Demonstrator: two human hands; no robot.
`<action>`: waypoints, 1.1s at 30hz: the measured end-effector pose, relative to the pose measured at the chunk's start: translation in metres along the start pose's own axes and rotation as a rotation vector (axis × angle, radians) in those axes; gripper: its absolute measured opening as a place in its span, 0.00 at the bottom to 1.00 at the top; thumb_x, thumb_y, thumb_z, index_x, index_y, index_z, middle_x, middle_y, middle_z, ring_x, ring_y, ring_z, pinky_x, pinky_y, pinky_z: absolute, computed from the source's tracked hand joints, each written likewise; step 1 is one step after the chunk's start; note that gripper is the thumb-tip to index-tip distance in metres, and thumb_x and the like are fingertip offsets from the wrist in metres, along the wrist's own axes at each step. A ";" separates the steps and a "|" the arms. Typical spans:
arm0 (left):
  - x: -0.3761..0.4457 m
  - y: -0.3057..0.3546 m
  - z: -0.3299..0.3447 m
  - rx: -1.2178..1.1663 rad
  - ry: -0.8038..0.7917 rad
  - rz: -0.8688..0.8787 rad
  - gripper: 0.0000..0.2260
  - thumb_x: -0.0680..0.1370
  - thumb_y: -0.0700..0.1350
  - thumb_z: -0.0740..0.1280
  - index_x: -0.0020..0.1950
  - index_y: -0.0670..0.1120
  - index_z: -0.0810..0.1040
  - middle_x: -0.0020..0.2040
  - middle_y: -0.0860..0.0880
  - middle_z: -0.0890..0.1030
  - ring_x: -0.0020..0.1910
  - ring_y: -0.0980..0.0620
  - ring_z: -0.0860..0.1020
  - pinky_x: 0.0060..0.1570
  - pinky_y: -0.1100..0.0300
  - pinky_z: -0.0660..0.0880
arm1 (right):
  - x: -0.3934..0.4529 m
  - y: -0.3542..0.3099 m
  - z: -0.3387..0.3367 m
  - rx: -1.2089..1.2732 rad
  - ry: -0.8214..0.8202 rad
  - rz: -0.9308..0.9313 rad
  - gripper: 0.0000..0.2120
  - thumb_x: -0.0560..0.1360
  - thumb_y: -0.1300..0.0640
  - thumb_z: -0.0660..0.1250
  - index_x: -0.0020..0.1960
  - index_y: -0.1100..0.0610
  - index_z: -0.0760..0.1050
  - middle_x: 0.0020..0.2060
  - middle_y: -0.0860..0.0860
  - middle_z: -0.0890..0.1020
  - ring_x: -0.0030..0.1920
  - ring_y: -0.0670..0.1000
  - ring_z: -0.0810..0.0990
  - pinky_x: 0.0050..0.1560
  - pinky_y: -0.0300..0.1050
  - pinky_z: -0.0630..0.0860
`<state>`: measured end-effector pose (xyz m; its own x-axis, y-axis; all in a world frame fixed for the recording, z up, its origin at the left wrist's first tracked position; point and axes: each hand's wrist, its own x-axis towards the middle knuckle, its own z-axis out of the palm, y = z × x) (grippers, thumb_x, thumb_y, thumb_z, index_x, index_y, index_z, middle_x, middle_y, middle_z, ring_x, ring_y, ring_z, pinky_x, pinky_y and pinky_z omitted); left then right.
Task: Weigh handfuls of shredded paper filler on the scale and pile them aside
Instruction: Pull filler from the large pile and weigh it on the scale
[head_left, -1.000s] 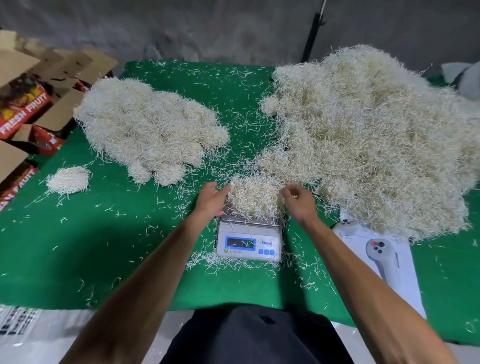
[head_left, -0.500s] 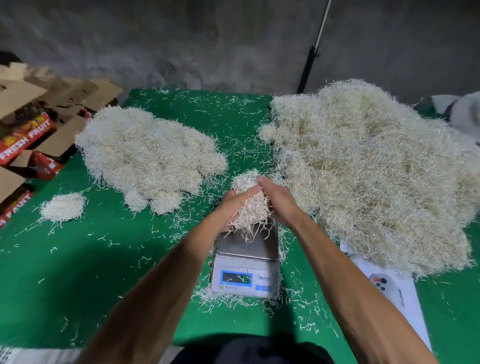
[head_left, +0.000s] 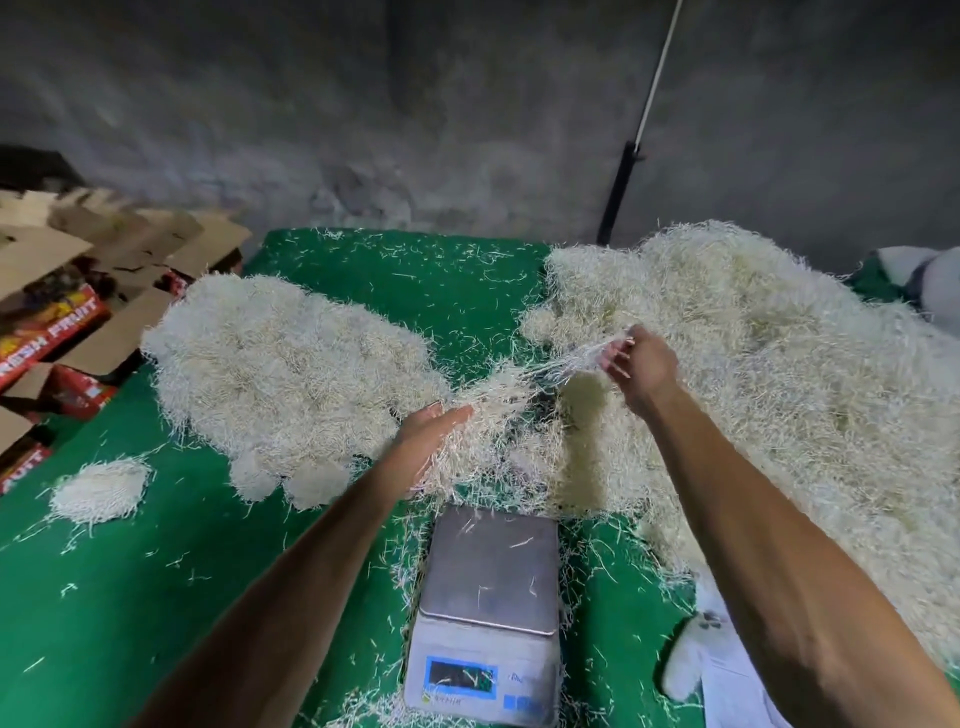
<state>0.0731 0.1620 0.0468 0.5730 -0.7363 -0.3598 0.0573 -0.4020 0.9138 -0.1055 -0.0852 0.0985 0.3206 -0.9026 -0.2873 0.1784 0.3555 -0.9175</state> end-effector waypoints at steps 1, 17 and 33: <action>0.004 0.000 0.002 0.023 -0.024 0.013 0.52 0.63 0.72 0.73 0.79 0.48 0.63 0.77 0.41 0.67 0.70 0.42 0.71 0.69 0.48 0.64 | -0.006 0.007 0.006 -0.195 -0.131 -0.003 0.17 0.83 0.47 0.64 0.63 0.60 0.77 0.50 0.55 0.82 0.45 0.52 0.81 0.44 0.48 0.81; 0.031 -0.015 0.002 0.163 0.015 0.033 0.38 0.73 0.61 0.67 0.73 0.35 0.70 0.71 0.36 0.74 0.68 0.41 0.74 0.71 0.46 0.69 | 0.077 -0.010 -0.010 -0.437 0.159 -0.141 0.09 0.85 0.58 0.63 0.48 0.62 0.74 0.45 0.60 0.81 0.43 0.56 0.82 0.45 0.45 0.83; 0.073 0.034 -0.004 0.276 -0.036 0.115 0.47 0.68 0.68 0.74 0.79 0.45 0.62 0.78 0.39 0.64 0.65 0.49 0.70 0.59 0.54 0.68 | -0.009 0.061 0.058 -1.263 -0.856 -0.201 0.42 0.77 0.62 0.72 0.83 0.54 0.51 0.76 0.63 0.66 0.72 0.58 0.72 0.73 0.56 0.70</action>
<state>0.1202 0.0967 0.0521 0.5337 -0.8020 -0.2681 -0.2334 -0.4445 0.8649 -0.0434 -0.0412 0.0609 0.8886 -0.3460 -0.3012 -0.4549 -0.5809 -0.6750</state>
